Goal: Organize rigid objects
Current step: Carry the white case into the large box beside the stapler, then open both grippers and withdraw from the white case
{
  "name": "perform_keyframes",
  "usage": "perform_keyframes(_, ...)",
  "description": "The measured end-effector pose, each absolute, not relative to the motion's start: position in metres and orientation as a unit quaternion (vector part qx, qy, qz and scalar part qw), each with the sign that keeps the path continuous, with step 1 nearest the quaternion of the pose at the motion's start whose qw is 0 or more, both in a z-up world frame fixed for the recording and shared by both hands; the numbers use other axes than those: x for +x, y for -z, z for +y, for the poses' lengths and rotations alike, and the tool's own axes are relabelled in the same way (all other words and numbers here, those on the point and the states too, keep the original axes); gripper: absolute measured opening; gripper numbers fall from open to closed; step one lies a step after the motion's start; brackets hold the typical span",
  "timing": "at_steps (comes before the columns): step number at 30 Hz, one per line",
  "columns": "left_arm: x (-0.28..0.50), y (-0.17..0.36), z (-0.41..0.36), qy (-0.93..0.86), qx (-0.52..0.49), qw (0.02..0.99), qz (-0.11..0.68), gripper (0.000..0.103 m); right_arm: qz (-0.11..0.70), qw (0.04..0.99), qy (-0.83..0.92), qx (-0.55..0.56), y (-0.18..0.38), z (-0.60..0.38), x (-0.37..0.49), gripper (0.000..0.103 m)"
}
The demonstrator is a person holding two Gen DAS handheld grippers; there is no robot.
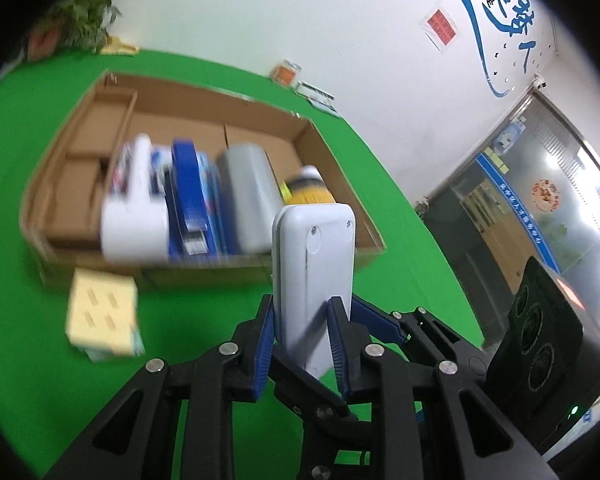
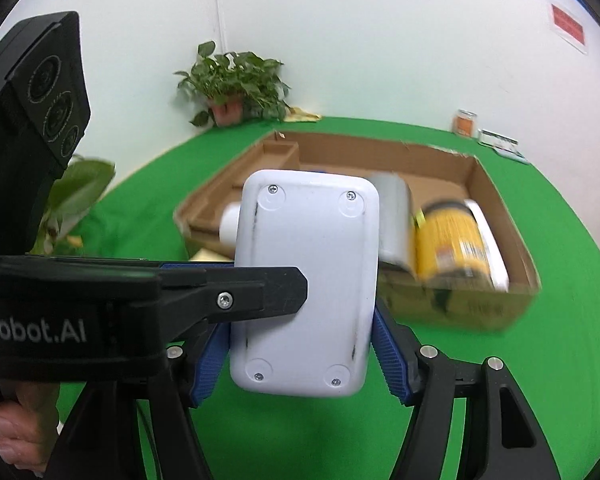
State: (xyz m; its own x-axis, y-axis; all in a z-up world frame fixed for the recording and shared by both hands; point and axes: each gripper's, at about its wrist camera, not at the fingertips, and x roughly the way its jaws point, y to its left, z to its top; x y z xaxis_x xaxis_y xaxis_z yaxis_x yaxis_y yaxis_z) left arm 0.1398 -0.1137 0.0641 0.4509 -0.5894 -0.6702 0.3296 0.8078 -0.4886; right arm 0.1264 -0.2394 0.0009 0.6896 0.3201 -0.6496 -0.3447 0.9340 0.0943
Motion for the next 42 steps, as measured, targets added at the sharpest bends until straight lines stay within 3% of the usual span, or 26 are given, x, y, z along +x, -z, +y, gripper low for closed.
perform_keyframes(6, 0.202, -0.077, -0.102, 0.249, -0.142, 0.843, 0.455, 0.021, 0.377, 0.899, -0.222, 0.016, -0.021, -0.229, 0.204, 0.064)
perform_keyframes(13, 0.257, -0.060, -0.098, 0.229, -0.146, 0.826, 0.494, 0.019, 0.439, 0.863, -0.245, 0.057, -0.005, -0.222, 0.289, 0.065)
perform_keyframes(16, 0.270, -0.050, -0.099, 0.229, -0.153, 0.816, 0.509, 0.012, 0.459, 0.853, -0.239, 0.065, 0.006, -0.223, 0.311, 0.067)
perform_keyframes(19, 0.278, -0.038, -0.097, 0.232, -0.174, 0.805, 0.518, 0.012, 0.463, 0.853, -0.234, 0.058, 0.011, -0.225, 0.318, 0.076)
perform_keyframes(23, 0.278, -0.029, -0.104, 0.234, -0.169, 0.799, 0.527, 0.012, 0.438, 0.873, -0.212, 0.015, 0.010, -0.228, 0.306, 0.077)
perform_keyframes(27, 0.276, -0.033, -0.108, 0.231, -0.163, 0.804, 0.523, 0.012, 0.405, 0.893, -0.194, 0.007, 0.001, -0.239, 0.285, 0.088)
perform_keyframes(30, 0.262, -0.057, -0.104, 0.263, -0.152, 0.832, 0.464, 0.028, 0.378, 0.909, -0.175, -0.011, -0.006, -0.250, 0.263, 0.102)
perform_keyframes(32, 0.240, -0.079, -0.097, 0.234, -0.118, 0.874, 0.409, 0.077, 0.337, 0.929, -0.136, -0.072, -0.010, -0.248, 0.246, 0.102)
perform_keyframes(33, 0.227, -0.089, -0.091, 0.216, -0.110, 0.894, 0.377, 0.086, 0.321, 0.934, -0.126, -0.088, -0.011, -0.247, 0.238, 0.102)
perform_keyframes(36, 0.189, -0.111, -0.074, 0.169, -0.094, 0.935, 0.296, 0.090, 0.316, 0.936, -0.129, -0.084, -0.012, -0.249, 0.225, 0.102)
perform_keyframes(42, 0.146, -0.107, -0.057, 0.113, -0.053, 0.942, 0.310, 0.090, 0.323, 0.933, -0.149, -0.058, -0.006, -0.246, 0.201, 0.102)
